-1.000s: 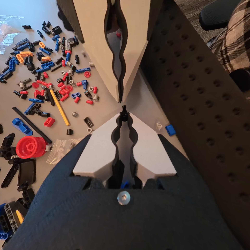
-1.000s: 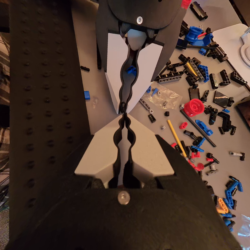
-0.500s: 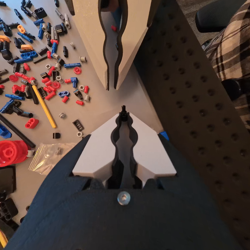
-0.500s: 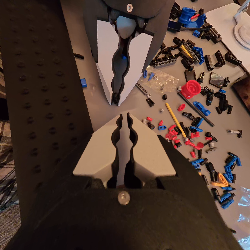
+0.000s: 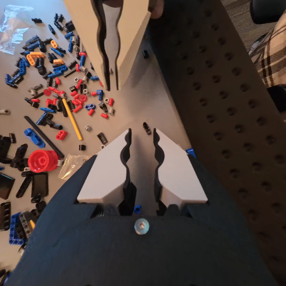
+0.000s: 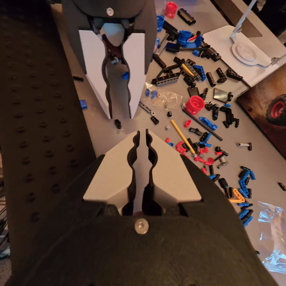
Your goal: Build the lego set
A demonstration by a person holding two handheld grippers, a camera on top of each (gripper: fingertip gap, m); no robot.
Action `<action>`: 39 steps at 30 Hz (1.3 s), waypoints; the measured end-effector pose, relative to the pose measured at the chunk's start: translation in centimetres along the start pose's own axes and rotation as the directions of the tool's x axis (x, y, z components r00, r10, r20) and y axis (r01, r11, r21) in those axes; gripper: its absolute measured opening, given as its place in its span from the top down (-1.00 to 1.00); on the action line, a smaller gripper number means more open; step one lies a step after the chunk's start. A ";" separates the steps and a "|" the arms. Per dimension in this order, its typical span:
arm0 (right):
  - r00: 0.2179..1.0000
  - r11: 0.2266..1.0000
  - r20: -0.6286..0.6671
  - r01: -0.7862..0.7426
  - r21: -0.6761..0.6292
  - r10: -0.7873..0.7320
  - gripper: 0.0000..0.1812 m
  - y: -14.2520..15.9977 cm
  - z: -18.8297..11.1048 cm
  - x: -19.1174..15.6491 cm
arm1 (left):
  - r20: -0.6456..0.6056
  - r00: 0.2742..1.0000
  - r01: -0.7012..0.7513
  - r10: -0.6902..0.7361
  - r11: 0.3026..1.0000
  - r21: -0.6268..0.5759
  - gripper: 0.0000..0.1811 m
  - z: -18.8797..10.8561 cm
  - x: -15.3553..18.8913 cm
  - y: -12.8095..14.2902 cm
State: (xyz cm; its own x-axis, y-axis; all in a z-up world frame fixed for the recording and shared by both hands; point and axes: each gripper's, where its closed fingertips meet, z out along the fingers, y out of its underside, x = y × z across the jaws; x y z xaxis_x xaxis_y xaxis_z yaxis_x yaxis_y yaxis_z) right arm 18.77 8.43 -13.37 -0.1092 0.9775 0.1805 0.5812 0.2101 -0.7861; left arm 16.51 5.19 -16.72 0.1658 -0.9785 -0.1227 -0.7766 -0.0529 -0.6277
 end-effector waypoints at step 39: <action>0.973 0.994 -0.231 0.021 0.108 0.004 0.95 0.7 1.0 5.3 | 0.611 0.778 0.368 -0.148 0.895 -0.251 0.83 -17.1 -21.1 18.8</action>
State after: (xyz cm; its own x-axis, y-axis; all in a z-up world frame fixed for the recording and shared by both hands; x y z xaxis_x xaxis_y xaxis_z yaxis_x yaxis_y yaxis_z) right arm 17.78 13.74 -13.56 0.0821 0.9476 0.3088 0.4885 0.2318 -0.8412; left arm -12.01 21.43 -12.76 0.6156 -0.6312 -0.4719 -0.7868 -0.4579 -0.4140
